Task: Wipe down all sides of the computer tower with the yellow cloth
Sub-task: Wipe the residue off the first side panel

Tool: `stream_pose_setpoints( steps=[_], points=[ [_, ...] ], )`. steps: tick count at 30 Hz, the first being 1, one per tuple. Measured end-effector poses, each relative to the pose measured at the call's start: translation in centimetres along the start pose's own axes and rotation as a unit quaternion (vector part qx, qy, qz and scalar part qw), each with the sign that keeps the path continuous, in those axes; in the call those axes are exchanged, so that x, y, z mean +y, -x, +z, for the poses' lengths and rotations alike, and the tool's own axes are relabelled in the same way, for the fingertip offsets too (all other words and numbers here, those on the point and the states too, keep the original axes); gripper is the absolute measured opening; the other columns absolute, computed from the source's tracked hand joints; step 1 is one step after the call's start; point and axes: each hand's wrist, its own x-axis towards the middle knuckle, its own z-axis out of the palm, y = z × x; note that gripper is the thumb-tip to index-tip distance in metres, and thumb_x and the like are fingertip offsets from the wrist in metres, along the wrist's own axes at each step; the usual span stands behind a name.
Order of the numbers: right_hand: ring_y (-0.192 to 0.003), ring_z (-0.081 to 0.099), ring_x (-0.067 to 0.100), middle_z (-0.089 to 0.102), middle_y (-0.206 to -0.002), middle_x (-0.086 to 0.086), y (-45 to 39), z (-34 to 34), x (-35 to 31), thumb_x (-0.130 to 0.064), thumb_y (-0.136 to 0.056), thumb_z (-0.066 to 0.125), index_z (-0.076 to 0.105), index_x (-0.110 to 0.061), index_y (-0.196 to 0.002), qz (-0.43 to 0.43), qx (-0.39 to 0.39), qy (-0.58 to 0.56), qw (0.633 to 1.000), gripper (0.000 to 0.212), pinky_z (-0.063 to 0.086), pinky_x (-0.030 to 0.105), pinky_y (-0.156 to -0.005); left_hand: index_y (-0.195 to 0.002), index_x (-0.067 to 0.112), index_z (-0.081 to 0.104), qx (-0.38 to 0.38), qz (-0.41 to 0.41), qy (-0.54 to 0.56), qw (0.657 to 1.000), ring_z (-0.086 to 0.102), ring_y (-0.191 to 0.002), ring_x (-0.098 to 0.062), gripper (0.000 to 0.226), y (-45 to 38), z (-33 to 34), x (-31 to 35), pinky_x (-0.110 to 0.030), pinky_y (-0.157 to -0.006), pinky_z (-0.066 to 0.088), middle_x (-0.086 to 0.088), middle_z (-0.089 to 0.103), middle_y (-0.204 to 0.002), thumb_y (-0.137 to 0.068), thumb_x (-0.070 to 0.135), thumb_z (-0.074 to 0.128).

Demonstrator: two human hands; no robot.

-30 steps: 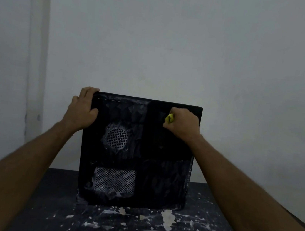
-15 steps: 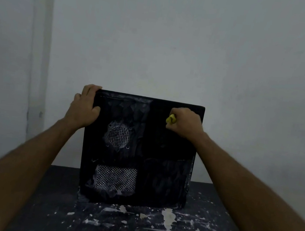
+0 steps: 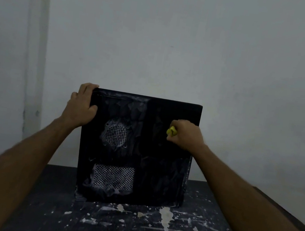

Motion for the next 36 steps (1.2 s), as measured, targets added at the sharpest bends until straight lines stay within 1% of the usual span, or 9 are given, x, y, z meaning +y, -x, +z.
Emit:
stream_pose_setpoints(
  steps=[3,6,10,14,18,21,29,31,36],
  points=[
    [-0.079,0.057,0.021,0.06,-0.092,0.001,0.5,0.9,0.0,-0.032,-0.081,0.073,0.063,-0.017,-0.096,0.0,0.062,-0.006,0.998,0.023,0.049,0.034,-0.059,-0.149,0.023,0.035,0.002,0.0,0.002,1.0,0.045,-0.122,-0.044,0.074,0.1,0.0,0.0,-0.058,-0.107,0.038,-0.001,0.032,-0.153,-0.075,0.028,0.042],
    [-0.085,0.063,0.022,0.061,-0.095,-0.003,0.9,1.0,-0.1,-0.035,-0.08,0.07,0.065,-0.023,-0.097,-0.034,-0.041,0.009,0.999,0.022,0.052,0.035,-0.068,-0.148,0.022,0.035,0.001,0.003,0.0,1.0,0.045,-0.123,-0.043,0.074,0.1,0.0,-0.1,-0.058,-0.106,0.038,-0.001,0.032,-0.152,-0.075,0.028,0.042],
    [-0.08,0.06,0.024,0.061,-0.094,0.003,1.7,2.0,0.3,-0.031,-0.082,0.072,0.064,-0.019,-0.1,-0.007,0.055,-0.001,0.998,0.023,0.052,0.037,-0.059,-0.148,0.022,0.035,0.004,0.004,0.0,1.0,0.045,-0.123,-0.043,0.073,0.0,0.1,-0.1,-0.057,-0.107,0.037,-0.001,0.033,-0.151,-0.075,0.028,0.042],
    [-0.086,0.064,0.025,0.061,-0.097,-0.001,2.8,2.6,0.4,-0.036,-0.082,0.069,0.063,-0.022,-0.099,-0.045,-0.058,0.025,0.997,0.023,0.053,0.037,-0.065,-0.148,0.022,0.035,0.002,0.004,-0.003,1.0,0.045,-0.123,-0.043,0.074,0.0,0.1,0.0,-0.056,-0.106,0.038,-0.001,0.032,-0.152,-0.075,0.028,0.042],
    [-0.082,0.06,0.026,0.061,-0.096,0.005,3.4,3.4,0.5,-0.029,-0.083,0.072,0.064,-0.017,-0.102,-0.011,0.046,-0.003,0.999,0.024,0.053,0.04,-0.057,-0.148,0.023,0.035,0.007,0.0,-0.003,1.0,0.045,-0.122,-0.043,0.074,0.0,0.0,0.1,-0.056,-0.106,0.038,-0.001,0.032,-0.152,-0.075,0.028,0.042],
    [-0.085,0.062,0.026,0.06,-0.097,0.002,3.5,3.3,-0.1,-0.032,-0.082,0.07,0.063,-0.019,-0.1,-0.041,-0.033,0.021,0.998,0.023,0.052,0.037,-0.063,-0.148,0.022,0.035,0.008,0.001,-0.005,1.0,0.045,-0.122,-0.043,0.073,0.1,0.1,0.2,-0.056,-0.106,0.038,-0.002,0.032,-0.152,-0.075,0.028,0.042],
    [-0.086,0.062,0.026,0.062,-0.097,0.002,3.2,3.5,-1.4,-0.035,-0.081,0.07,0.062,-0.018,-0.097,-0.045,-0.044,0.045,0.997,0.025,0.049,0.035,-0.063,-0.148,0.021,0.035,0.007,0.002,-0.009,1.0,0.045,-0.121,-0.044,0.074,0.0,0.2,0.1,-0.057,-0.106,0.038,-0.003,0.033,-0.152,-0.075,0.028,0.042],
    [-0.08,0.062,0.026,0.062,-0.091,0.003,2.9,3.4,-1.2,-0.033,-0.079,0.072,0.064,-0.016,-0.094,-0.01,0.008,0.029,0.999,0.024,0.049,0.035,-0.058,-0.148,0.021,0.035,0.007,0.002,-0.009,1.0,0.045,-0.122,-0.044,0.074,0.0,0.1,0.0,-0.056,-0.106,0.038,-0.003,0.033,-0.151,-0.075,0.028,0.042],
    [-0.084,0.063,0.026,0.063,-0.095,0.003,2.7,3.8,-1.5,-0.034,-0.08,0.074,0.064,-0.018,-0.098,-0.114,-0.033,0.085,0.989,0.026,0.043,0.032,-0.056,-0.148,0.021,0.035,0.006,0.001,-0.007,1.0,0.045,-0.122,-0.044,0.074,0.1,0.1,0.2,-0.056,-0.107,0.037,-0.002,0.032,-0.152,-0.074,0.027,0.042]
  ],
)
